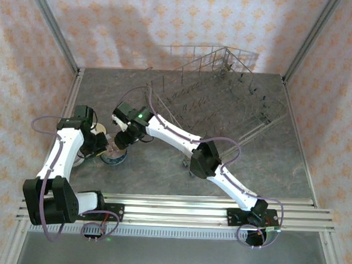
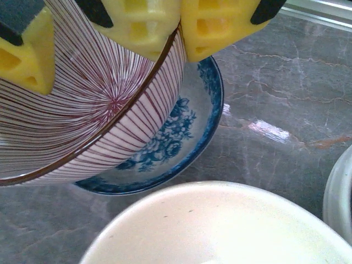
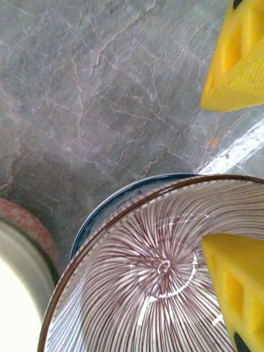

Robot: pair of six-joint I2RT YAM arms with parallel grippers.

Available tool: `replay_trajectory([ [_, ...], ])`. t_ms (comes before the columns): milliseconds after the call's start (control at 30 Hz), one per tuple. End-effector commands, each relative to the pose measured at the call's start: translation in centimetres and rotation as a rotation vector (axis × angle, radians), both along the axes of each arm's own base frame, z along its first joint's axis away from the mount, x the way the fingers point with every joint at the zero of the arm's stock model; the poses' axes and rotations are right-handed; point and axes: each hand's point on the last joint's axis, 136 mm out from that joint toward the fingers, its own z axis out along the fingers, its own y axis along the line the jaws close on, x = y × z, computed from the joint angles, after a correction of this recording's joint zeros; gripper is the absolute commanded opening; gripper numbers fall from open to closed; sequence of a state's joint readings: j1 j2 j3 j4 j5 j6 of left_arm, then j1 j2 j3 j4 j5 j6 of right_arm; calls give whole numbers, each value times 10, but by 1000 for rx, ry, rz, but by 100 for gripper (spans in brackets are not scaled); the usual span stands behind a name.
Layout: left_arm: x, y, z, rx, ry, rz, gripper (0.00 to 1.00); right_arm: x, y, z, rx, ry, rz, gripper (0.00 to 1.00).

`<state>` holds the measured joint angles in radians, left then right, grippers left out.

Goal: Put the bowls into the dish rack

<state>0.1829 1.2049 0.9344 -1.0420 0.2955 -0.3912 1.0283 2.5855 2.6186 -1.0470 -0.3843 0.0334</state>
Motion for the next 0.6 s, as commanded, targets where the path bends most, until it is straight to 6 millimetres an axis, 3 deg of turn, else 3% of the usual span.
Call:
replay_trajectory([
  [0,7,-12,32,-47,-103,-29,0,8,-16,83,90,-77,-57,63],
  [200,8,-22,78,-50,-238,-44,0,11,-40,142,127,-183,-83,65],
  [300,13,-30,101,-64,-328,-35,0,18,-54,162,116,-256,-112,65],
  [467,25,-43,136,-80,-436,-54,0,23,-70,179,99,-296,-129,59],
  [567,33,-51,151,-80,-476,-73,0,16,-73,183,107,-279,-110,53],
])
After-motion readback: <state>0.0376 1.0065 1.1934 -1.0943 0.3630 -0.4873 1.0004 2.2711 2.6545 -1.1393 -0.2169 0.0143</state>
